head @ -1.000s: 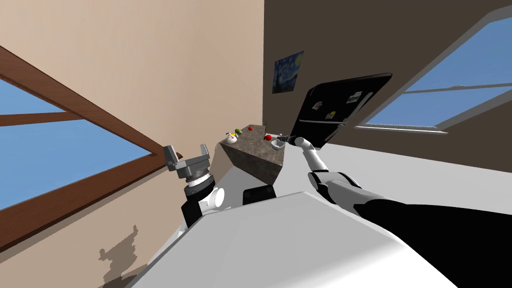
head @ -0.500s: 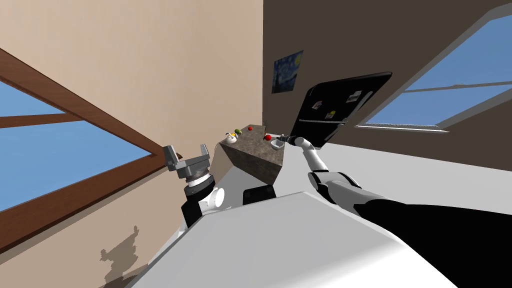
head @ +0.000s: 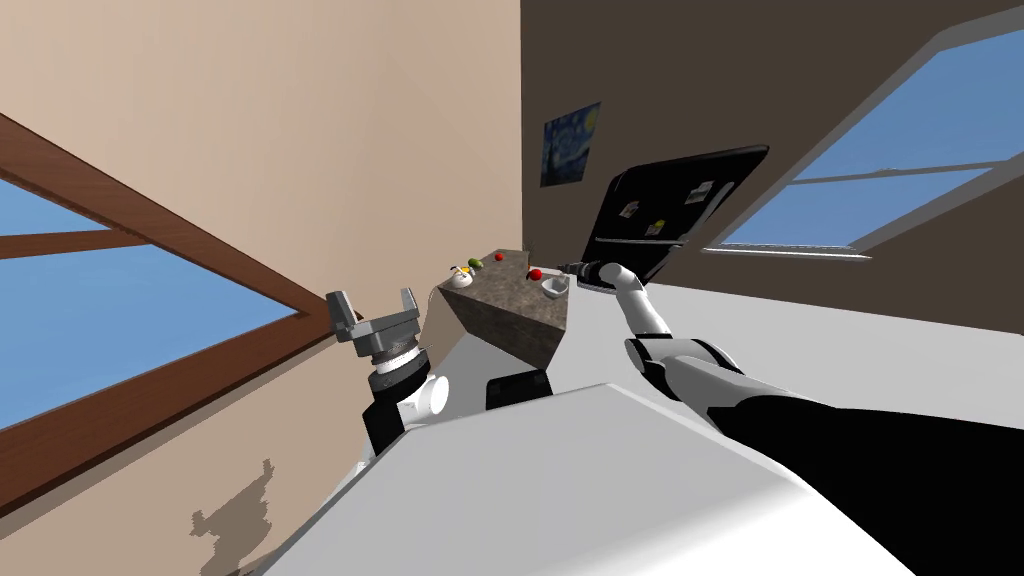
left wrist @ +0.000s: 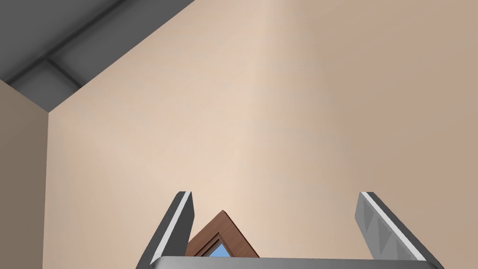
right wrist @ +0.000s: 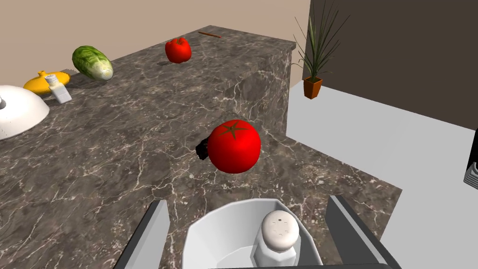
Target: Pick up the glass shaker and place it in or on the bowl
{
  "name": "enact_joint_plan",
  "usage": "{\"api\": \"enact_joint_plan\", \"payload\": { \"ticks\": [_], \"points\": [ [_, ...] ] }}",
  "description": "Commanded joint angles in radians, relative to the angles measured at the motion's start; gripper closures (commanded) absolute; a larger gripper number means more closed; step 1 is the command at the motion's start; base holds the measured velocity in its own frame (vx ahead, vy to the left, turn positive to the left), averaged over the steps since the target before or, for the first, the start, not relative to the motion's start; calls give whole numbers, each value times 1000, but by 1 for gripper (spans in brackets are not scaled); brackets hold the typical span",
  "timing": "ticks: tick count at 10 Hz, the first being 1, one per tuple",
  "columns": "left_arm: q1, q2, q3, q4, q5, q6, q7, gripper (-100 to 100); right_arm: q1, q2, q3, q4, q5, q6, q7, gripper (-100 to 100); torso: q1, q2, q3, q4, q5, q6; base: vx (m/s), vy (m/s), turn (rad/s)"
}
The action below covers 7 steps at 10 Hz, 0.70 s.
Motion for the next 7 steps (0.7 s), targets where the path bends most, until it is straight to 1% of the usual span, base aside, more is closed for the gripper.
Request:
{"api": "enact_joint_plan", "payload": {
  "ticks": [1, 2, 7],
  "points": [
    [0, 0, 0, 0, 0, 0, 0, 0, 0, 0, 0, 0, 0, 0, 0, -100, 0, 0, 0, 0, 0, 0, 1, 17, -6],
    [0, 0, 0, 0, 0, 0, 0, 0, -1, -2, 0, -2, 0, 4, -5, 0, -2, 0, 0, 0, -1, 0, 0, 0, 0],
    [0, 0, 0, 0, 0, 0, 0, 0, -1, -1, 0, -2, 0, 4, -5, 0, -3, 0, 0, 0, -1, 0, 0, 0, 0]
  ]
}}
